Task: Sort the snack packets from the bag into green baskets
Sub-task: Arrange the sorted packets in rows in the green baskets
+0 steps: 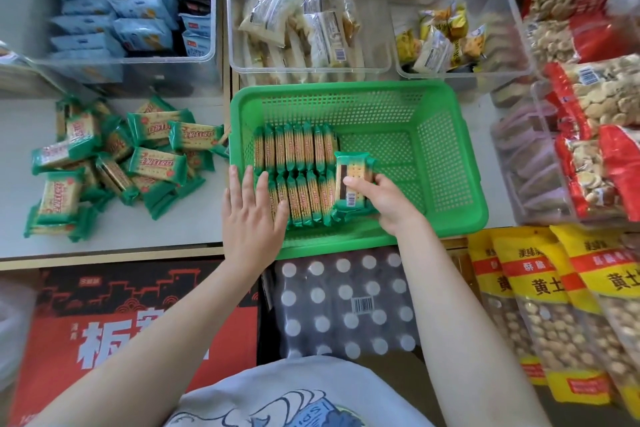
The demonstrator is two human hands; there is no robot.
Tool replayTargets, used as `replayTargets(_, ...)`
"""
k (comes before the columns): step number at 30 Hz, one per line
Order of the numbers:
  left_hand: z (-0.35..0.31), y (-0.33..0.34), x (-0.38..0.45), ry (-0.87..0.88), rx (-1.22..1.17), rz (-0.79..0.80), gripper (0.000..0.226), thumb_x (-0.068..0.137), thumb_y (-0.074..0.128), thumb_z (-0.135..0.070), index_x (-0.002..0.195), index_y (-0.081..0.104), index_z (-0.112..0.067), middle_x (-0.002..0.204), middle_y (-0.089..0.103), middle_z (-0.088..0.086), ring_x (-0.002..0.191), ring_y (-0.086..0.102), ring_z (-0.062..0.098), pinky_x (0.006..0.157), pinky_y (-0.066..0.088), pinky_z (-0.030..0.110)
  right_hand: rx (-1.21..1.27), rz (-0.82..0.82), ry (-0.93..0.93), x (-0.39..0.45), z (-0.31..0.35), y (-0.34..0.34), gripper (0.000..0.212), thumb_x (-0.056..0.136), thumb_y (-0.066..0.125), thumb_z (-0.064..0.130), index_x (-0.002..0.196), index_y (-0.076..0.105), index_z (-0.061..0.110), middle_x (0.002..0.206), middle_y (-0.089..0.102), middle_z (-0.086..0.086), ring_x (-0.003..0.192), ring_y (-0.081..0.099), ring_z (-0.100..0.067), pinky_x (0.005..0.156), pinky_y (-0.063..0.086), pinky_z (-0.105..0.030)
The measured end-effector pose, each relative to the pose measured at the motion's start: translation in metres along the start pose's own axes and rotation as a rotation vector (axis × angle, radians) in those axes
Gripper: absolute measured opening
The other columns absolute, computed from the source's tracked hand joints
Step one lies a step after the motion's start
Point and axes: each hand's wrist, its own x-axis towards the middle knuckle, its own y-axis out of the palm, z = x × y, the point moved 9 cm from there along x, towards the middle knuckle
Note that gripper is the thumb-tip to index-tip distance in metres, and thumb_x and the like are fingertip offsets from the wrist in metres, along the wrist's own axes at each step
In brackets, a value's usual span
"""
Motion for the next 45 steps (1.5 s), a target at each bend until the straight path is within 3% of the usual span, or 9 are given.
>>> replayTargets(4, -0.001, -0.002, 0.0, 0.001, -0.017, -0.006, 0.067, 0.103, 0.028, -0.052, 0.157, 0.025, -0.013, 0.167, 0.013, 0.011, 0.154, -0.013, 0.024, 0.124, 0.005, 0.045, 0.05, 0.037, 0.056, 0.004, -0.003, 0.005, 0.05, 0.087, 0.071, 0.043, 0.125, 0.061, 0.013, 0.115, 0.073, -0.008, 0.104, 0.069, -0.025, 0.089, 0.055, -0.04)
replayTargets(8, 0.0, 0.0, 0.0, -0.003, -0.002, 0.014, 0.069, 0.101, 0.022, -0.054, 0.157, 0.025, -0.013, 0.166, 0.015, 0.011, 0.154, -0.015, 0.023, 0.123, 0.008, 0.046, -0.001, -0.14, 0.12, 0.009, -0.007, -0.015, 0.104, 0.07, 0.081, 0.051, 0.151, 0.03, 0.008, 0.142, 0.052, -0.009, 0.126, 0.055, -0.029, 0.108, 0.043, -0.047)
replayTargets(11, 0.0, -0.001, 0.001, -0.005, -0.021, 0.004, 0.066, 0.103, 0.027, -0.052, 0.155, 0.03, -0.011, 0.165, 0.021, 0.013, 0.154, -0.013, 0.024, 0.123, 0.013, 0.047, -0.432, -0.362, 0.089, 0.008, 0.001, -0.037, 0.096, 0.087, 0.073, 0.037, 0.156, 0.014, 0.006, 0.149, 0.043, -0.014, 0.129, 0.05, -0.033, 0.1, 0.044, -0.04)
replayTargets(14, 0.0, -0.003, 0.0, 0.001, -0.028, -0.022, 0.067, 0.101, 0.026, -0.052, 0.152, 0.035, -0.01, 0.162, 0.028, 0.014, 0.154, -0.01, 0.024, 0.121, 0.018, 0.048, -0.792, -0.416, -0.003, 0.008, 0.012, -0.033, 0.087, 0.09, 0.071, 0.041, 0.152, 0.018, 0.009, 0.131, 0.057, -0.014, 0.101, 0.065, -0.03, 0.084, 0.059, -0.042)
replayTargets(18, -0.001, -0.003, 0.0, -0.001, -0.029, -0.019, 0.069, 0.099, 0.024, -0.053, 0.152, 0.035, -0.01, 0.162, 0.029, 0.014, 0.154, -0.01, 0.024, 0.119, 0.021, 0.049, -0.891, -0.328, -0.006, 0.014, 0.004, -0.023, 0.099, 0.087, 0.065, 0.062, 0.156, 0.019, 0.009, 0.152, 0.043, -0.016, 0.129, 0.053, -0.035, 0.096, 0.054, -0.048)
replayTargets(22, 0.0, -0.002, 0.0, -0.007, -0.02, -0.004, 0.068, 0.1, 0.024, -0.053, 0.152, 0.035, -0.011, 0.162, 0.028, 0.013, 0.154, -0.012, 0.023, 0.119, 0.022, 0.049, -0.978, -0.395, 0.0, 0.016, 0.002, -0.032, 0.093, 0.082, 0.066, 0.067, 0.147, 0.034, 0.007, 0.139, 0.054, -0.015, 0.112, 0.062, -0.031, 0.067, 0.053, -0.037)
replayTargets(32, -0.004, -0.006, 0.0, 0.026, -0.16, 0.056, 0.062, 0.102, 0.032, -0.05, 0.152, 0.035, -0.015, 0.163, 0.026, 0.008, 0.154, -0.011, 0.021, 0.119, 0.02, 0.047, -0.983, -0.495, -0.04, -0.011, 0.017, -0.025, 0.083, 0.08, 0.062, 0.074, 0.128, 0.048, 0.007, 0.124, 0.059, -0.013, 0.113, 0.058, -0.032, 0.09, 0.054, -0.048)
replayTargets(39, 0.094, -0.053, -0.03, -0.088, -0.684, -0.032, 0.028, 0.103, 0.048, -0.024, 0.129, 0.058, -0.016, 0.13, 0.057, 0.0, 0.122, 0.049, 0.015, 0.097, 0.037, 0.028, -0.545, -0.235, -0.578, -0.089, 0.09, 0.14, 0.045, 0.104, 0.048, 0.041, 0.079, 0.054, 0.004, 0.064, 0.047, -0.003, 0.055, 0.042, -0.014, 0.051, 0.032, -0.019)
replayTargets(45, 0.237, -0.017, -0.069, -0.597, -0.79, 0.153, 0.023, 0.102, 0.044, -0.029, 0.101, 0.066, -0.028, 0.095, 0.071, -0.003, 0.091, 0.067, 0.023, 0.078, 0.049, 0.036, -0.608, 0.069, -0.353, -0.032, 0.045, 0.289, 0.023, 0.096, 0.058, 0.036, 0.102, 0.053, 0.014, 0.095, 0.062, -0.011, 0.081, 0.061, -0.027, 0.076, 0.054, -0.046)
